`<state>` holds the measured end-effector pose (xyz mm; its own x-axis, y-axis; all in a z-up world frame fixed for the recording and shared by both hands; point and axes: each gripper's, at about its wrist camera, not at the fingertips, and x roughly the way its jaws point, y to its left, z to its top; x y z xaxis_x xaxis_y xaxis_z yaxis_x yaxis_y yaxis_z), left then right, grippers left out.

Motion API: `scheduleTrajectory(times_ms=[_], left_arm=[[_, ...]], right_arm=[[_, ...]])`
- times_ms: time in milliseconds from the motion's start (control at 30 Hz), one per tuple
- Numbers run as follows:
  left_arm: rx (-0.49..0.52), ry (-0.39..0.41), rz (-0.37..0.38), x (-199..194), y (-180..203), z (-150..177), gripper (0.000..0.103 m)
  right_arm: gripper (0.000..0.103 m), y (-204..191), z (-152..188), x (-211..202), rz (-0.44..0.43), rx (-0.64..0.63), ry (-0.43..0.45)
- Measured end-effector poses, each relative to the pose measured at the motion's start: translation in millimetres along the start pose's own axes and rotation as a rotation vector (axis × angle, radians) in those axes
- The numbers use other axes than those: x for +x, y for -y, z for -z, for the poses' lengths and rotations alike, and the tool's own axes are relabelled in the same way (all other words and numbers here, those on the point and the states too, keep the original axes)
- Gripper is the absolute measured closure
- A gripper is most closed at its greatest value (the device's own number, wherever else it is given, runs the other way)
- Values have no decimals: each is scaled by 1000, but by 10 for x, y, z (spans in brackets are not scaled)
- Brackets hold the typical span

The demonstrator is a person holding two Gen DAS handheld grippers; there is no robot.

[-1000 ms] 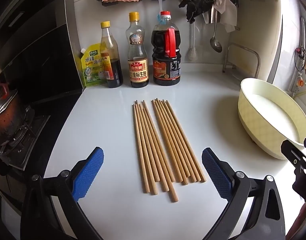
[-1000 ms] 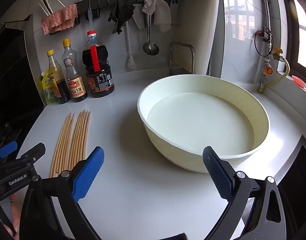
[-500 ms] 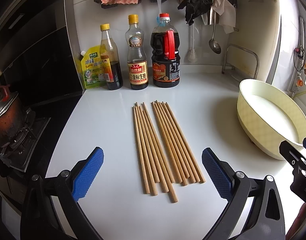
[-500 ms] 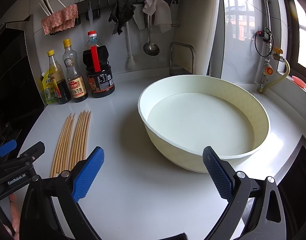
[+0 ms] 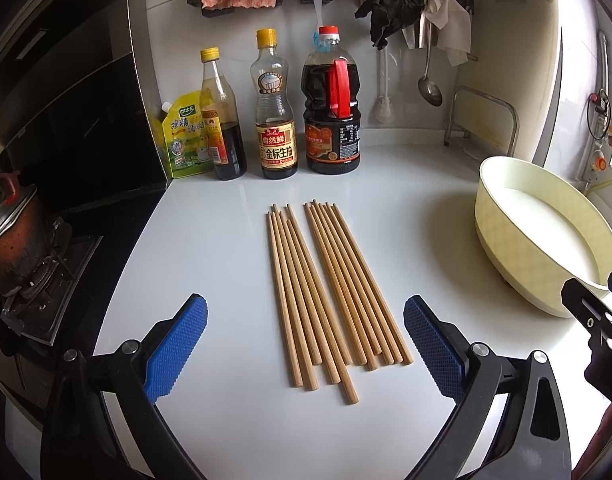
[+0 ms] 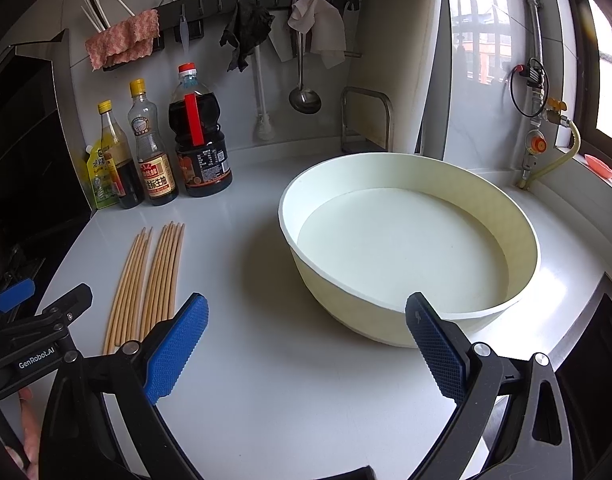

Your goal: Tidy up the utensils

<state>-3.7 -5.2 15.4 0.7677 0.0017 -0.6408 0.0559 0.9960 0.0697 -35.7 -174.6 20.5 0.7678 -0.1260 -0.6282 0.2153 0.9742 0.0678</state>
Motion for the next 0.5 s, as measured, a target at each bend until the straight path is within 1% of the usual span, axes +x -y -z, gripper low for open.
scheduleTrajectory(times_ms=[500], left_arm=[[-1, 3, 2, -3, -12, 13, 6]], right_arm=[[8, -17, -9, -25, -5, -3, 3]])
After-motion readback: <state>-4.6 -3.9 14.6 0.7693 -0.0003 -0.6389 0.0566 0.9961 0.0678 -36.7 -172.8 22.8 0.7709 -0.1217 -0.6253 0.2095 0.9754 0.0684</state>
